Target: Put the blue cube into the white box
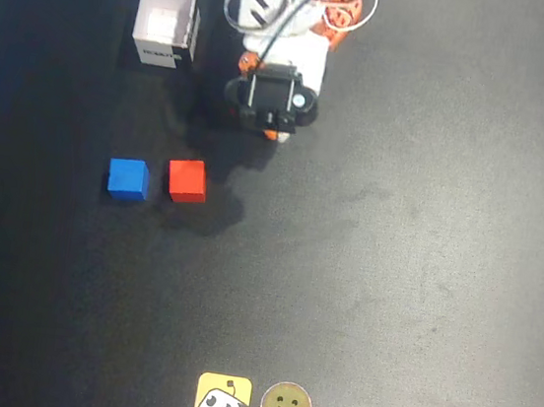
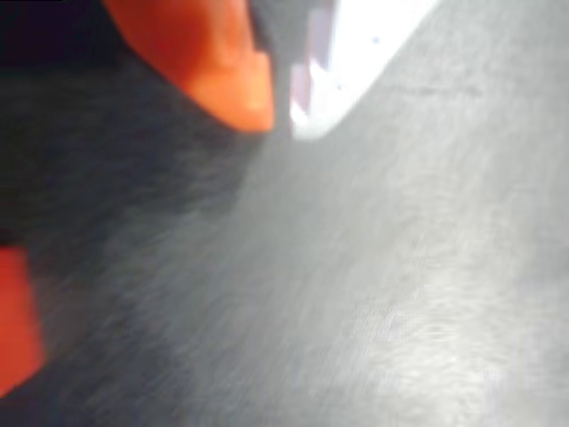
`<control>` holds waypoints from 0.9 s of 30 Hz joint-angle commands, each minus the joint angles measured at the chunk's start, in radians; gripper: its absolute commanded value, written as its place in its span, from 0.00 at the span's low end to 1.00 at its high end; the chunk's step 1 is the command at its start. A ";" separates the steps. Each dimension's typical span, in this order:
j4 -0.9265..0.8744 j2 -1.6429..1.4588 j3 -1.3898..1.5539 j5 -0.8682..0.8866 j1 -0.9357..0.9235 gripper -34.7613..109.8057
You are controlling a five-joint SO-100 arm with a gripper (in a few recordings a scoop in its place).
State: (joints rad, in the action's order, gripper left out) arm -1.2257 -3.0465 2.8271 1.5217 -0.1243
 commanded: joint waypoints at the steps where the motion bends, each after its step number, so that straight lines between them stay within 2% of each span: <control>1: 0.015 0.265 -0.242 -0.083 -0.074 0.24; 5: 0.018 0.347 -0.341 -0.158 -0.141 0.25; 9: 0.115 0.442 -0.364 -0.241 -0.196 0.26; 16: 0.161 0.729 -0.563 -0.296 -0.261 0.26; 27: 0.230 0.945 -0.698 -0.359 -0.365 0.27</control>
State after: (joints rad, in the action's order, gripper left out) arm -1.0124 -2.1399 2.1951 1.1735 -0.4602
